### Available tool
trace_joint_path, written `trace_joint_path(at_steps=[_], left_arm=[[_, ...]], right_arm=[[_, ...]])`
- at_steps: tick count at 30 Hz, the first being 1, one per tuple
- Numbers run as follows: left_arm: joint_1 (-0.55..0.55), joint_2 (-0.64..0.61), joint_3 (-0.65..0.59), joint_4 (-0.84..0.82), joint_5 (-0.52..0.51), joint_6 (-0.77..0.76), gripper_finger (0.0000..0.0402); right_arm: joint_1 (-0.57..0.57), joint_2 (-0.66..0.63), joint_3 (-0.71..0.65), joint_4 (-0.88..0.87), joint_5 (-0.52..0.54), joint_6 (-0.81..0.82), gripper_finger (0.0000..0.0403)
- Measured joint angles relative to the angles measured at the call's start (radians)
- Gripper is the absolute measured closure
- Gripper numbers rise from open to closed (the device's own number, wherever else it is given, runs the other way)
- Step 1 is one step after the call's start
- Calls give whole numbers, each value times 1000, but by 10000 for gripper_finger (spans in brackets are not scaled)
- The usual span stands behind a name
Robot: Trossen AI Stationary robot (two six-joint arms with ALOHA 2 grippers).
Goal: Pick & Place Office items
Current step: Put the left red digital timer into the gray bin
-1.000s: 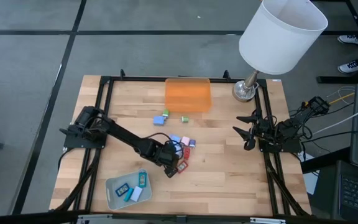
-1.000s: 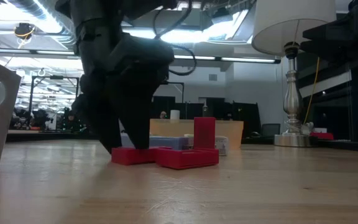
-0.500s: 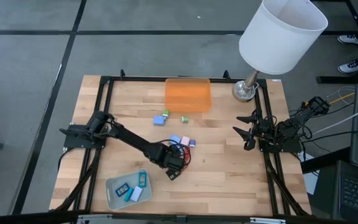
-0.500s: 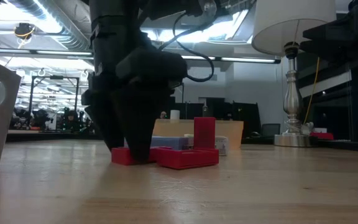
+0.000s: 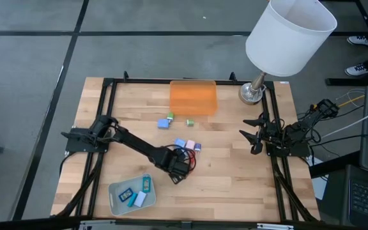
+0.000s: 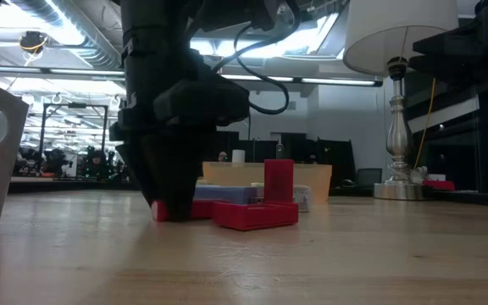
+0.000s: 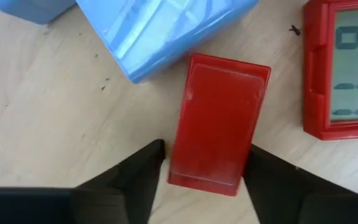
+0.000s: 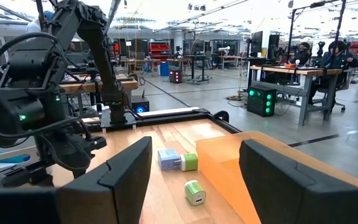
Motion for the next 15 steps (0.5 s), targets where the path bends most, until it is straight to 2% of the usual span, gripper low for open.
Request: trace_joint_path(at_steps=[4, 15], left_arm=[[-4, -7, -2, -27, -3, 25, 248], [-9, -78, -17, -84, 18, 93, 248]], right_arm=[[0, 0, 0, 0, 0, 0, 162], [0, 0, 0, 1, 0, 1, 162]])
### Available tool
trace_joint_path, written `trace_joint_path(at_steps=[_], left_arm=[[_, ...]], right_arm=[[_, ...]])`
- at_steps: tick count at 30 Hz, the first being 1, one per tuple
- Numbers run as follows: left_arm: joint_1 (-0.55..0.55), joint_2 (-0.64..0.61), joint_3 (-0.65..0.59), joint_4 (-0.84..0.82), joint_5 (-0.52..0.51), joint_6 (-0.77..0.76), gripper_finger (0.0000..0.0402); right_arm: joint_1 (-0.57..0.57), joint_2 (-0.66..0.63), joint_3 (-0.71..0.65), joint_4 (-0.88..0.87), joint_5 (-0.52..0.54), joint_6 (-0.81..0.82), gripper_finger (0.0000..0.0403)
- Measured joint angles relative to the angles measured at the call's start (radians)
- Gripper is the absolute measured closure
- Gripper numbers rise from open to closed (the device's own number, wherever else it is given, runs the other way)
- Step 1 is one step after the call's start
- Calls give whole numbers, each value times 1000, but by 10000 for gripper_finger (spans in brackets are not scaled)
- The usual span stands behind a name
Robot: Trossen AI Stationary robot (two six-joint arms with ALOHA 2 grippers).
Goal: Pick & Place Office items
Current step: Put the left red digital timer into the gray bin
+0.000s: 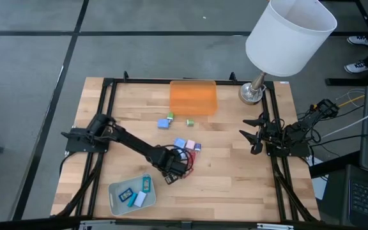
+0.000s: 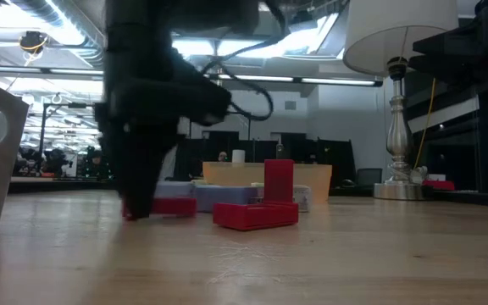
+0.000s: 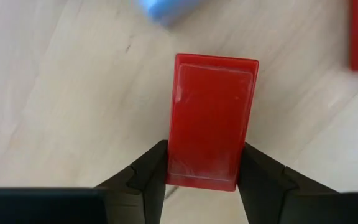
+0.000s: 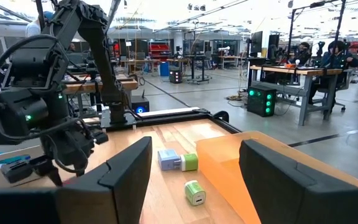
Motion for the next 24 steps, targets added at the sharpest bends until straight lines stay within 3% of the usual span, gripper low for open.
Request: trace_joint_path(at_steps=[13, 24], left_arm=[[-40, -203, 6, 0, -125, -5, 247], [-199, -339, 8, -103, -35, -144, 247]], right_arm=[[0, 0, 0, 0, 0, 0, 162], [0, 0, 0, -19, 3, 0, 162]])
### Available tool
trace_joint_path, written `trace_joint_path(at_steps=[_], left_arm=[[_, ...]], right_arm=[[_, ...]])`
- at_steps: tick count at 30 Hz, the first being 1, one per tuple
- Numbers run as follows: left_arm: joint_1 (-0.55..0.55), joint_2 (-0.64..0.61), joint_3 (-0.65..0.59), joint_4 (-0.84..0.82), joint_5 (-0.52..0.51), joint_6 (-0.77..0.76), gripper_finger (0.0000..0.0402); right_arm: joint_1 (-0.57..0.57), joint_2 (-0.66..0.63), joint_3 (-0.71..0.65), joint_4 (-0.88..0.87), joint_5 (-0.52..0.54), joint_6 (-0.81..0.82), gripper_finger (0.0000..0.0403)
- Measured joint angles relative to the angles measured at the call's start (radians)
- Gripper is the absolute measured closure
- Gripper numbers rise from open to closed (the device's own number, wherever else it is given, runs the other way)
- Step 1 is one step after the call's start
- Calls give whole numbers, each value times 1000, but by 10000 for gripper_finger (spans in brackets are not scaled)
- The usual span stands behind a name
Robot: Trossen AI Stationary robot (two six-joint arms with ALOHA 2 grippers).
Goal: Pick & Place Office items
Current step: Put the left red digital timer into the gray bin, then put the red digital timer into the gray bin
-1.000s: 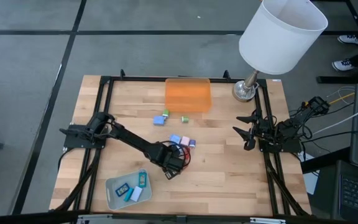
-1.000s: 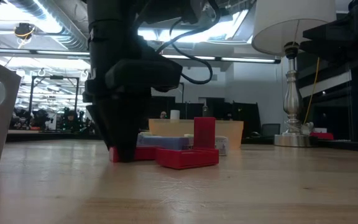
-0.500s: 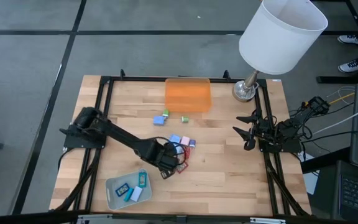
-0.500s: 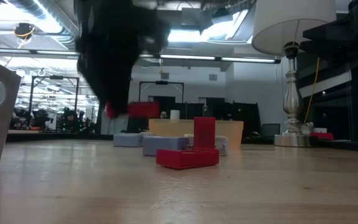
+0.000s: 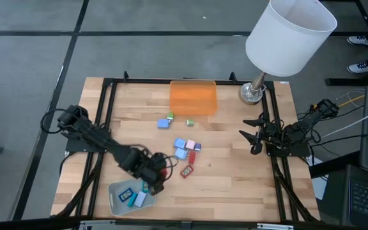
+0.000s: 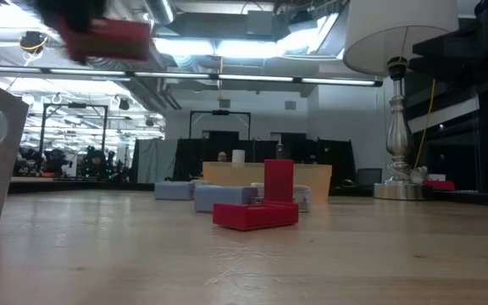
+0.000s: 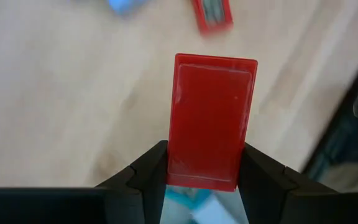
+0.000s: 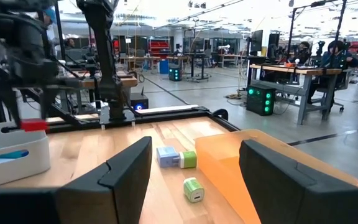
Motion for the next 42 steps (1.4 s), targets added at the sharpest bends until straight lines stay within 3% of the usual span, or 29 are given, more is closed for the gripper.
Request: trace_joint_path(at_steps=[10, 15, 21, 35, 42], left_arm=[[-206, -1, 0, -25, -5, -255, 247], [-305, 9, 0, -63, -84, -380, 242], [-394, 19, -89, -65, -86, -519, 236], [-380, 19, -186, -66, -73, -618, 187], [-379, 19, -221, -61, -70, -685, 183]], right_arm=[[0, 0, 0, -3, 0, 9, 162], [0, 0, 0, -3, 0, 45, 162], [0, 0, 0, -3, 0, 53, 162], [0, 0, 0, -3, 64, 52, 162], [0, 0, 0, 10, 60, 45, 162]])
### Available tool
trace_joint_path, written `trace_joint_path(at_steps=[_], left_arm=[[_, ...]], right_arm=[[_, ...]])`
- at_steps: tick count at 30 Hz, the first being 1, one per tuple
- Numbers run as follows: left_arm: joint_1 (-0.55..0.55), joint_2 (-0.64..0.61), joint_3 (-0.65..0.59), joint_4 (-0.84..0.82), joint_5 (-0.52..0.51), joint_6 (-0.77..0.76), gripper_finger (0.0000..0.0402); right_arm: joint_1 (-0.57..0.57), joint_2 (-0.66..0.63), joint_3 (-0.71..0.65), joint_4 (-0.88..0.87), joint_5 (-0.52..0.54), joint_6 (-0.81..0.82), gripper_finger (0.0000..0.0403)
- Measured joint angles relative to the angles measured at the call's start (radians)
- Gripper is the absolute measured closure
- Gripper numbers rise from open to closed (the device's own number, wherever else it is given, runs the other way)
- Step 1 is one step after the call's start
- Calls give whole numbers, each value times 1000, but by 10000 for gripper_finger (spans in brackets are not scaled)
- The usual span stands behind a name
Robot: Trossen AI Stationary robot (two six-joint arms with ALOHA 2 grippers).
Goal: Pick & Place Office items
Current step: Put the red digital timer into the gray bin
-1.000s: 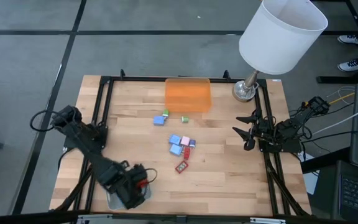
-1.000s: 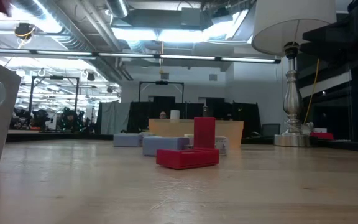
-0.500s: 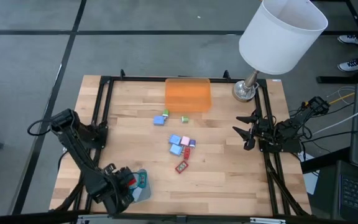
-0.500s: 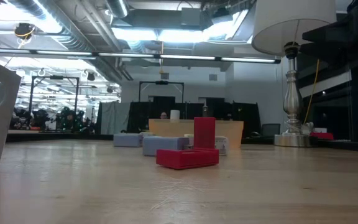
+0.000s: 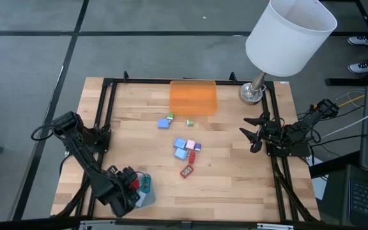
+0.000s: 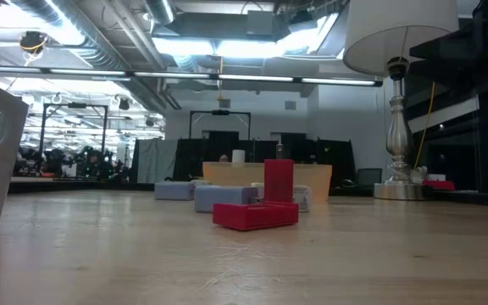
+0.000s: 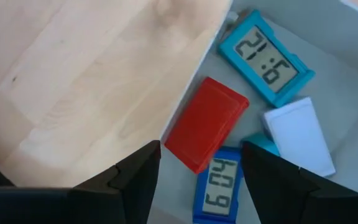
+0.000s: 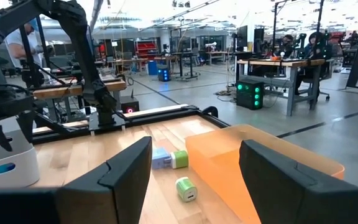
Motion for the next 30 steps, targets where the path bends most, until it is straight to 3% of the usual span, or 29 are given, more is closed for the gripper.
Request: trace_joint_path(at_steps=[6, 13, 17, 20, 25, 30], left_arm=[[51, -3, 35, 1, -26, 50, 212], [158, -4, 176, 2, -109, 286, 232], [227, -5, 239, 2, -223, 459, 223], [280, -5, 248, -7, -292, 510, 219], [350, -3, 248, -40, -367, 773, 227], [418, 3, 248, -28, -391, 812, 235]], right_arm=[[0, 0, 0, 0, 0, -1, 162], [0, 0, 0, 4, 0, 3, 162], [0, 0, 0, 4, 0, 3, 162], [0, 0, 0, 4, 0, 0, 162], [0, 0, 0, 4, -7, -1, 162], [0, 0, 0, 4, -8, -1, 162]])
